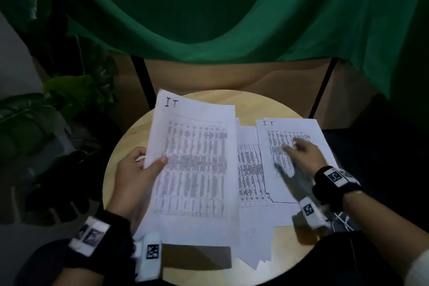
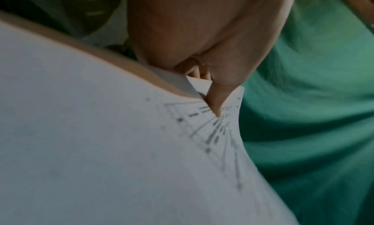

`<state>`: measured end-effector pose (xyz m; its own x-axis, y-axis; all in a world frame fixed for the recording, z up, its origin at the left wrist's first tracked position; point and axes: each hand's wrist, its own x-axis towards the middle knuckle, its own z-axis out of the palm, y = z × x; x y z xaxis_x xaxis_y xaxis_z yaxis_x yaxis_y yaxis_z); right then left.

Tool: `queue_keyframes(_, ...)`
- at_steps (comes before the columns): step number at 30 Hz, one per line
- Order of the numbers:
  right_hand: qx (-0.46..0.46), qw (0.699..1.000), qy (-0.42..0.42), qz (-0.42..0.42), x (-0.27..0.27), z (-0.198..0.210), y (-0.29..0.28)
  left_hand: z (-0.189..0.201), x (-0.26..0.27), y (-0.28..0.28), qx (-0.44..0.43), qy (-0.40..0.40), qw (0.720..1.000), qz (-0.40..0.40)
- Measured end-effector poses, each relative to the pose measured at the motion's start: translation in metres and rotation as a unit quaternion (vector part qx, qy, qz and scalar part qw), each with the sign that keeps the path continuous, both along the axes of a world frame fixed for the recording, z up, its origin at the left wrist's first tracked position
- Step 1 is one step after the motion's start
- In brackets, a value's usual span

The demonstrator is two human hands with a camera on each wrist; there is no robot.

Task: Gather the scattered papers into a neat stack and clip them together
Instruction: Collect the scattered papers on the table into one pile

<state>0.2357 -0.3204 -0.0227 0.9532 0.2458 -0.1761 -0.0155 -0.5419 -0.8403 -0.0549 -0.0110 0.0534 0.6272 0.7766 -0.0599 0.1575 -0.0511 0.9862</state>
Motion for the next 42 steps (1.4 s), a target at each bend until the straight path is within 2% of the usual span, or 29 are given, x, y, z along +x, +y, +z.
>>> queue_keyframes(2,0.143,0.977,0.141,0.068,-0.05,0.018,0.025,-0.025,0.012,-0.013,-0.022,-0.004,1.0,-0.003)
queue_keyframes(4,0.219,0.939,0.252,0.087,-0.086,0.017,0.049,-0.052,0.022,-0.023,-0.028,0.001,1.0,-0.007)
queue_keyframes(5,0.234,0.929,0.271,0.094,-0.099,0.009,0.057,-0.066,0.026,-0.026,-0.02,0.01,1.0,-0.015)
queue_keyframes(8,0.21,0.944,0.23,0.108,-0.122,-0.023,0.071,-0.094,0.031,-0.031,0.006,0.042,0.999,-0.029)
queue_keyframes(10,0.217,0.954,0.191,0.079,-0.132,-0.039,0.077,-0.102,0.029,-0.027,0.008,0.052,0.998,-0.031)
queue_keyframes(12,0.278,0.935,0.218,0.016,-0.14,-0.046,0.078,-0.105,0.024,-0.012,0.066,0.115,0.991,-0.012)
queue_keyframes(13,0.296,0.927,0.229,-0.01,-0.141,-0.048,0.078,-0.107,0.02,-0.001,0.119,0.184,0.976,-0.004)
queue_keyframes(15,0.284,0.931,0.224,-0.044,-0.139,-0.053,0.076,-0.11,0.008,0.021,0.202,0.334,0.921,0.001)
queue_keyframes(17,0.267,0.938,0.216,-0.051,-0.136,-0.059,0.075,-0.113,-0.006,0.038,0.215,0.442,0.871,-0.004)
queue_keyframes(19,0.267,0.94,0.21,-0.042,-0.139,-0.059,0.075,-0.114,-0.018,0.051,0.212,0.5,0.84,-0.009)
queue_keyframes(21,0.259,0.944,0.201,-0.038,-0.142,-0.059,0.075,-0.119,-0.025,0.071,0.197,0.514,0.835,-0.006)
queue_keyframes(25,0.263,0.942,0.208,-0.032,-0.145,-0.06,0.073,-0.114,-0.033,0.104,0.146,0.486,0.862,0.009)
queue_keyframes(30,0.266,0.942,0.2,-0.028,-0.147,-0.06,0.074,-0.101,-0.044,0.115,0.087,0.441,0.893,0.012)
queue_keyframes(32,0.256,0.949,0.183,-0.007,-0.149,-0.06,0.073,-0.097,-0.049,0.114,0.112,0.406,0.906,0.032)
queue_keyframes(34,0.235,0.962,0.134,0.03,-0.151,-0.055,0.069,-0.08,-0.052,0.109,0.183,0.368,0.909,0.064)
queue_keyframes(36,0.222,0.968,0.098,0.063,-0.153,-0.05,0.066,-0.057,-0.055,0.106,0.226,0.277,0.928,0.102)
queue_keyframes(38,0.191,0.973,0.088,0.099,-0.154,-0.048,0.069,-0.032,-0.058,0.106,0.216,0.152,0.958,0.114)
queue_keyframes(40,0.207,0.966,0.121,0.099,-0.156,-0.049,0.075,-0.009,-0.058,0.101,0.165,0.035,0.98,0.101)
queue_keyframes(42,0.268,0.943,0.192,0.051,-0.164,-0.042,0.085,-0.001,-0.054,0.09,0.093,-0.037,0.993,0.067)
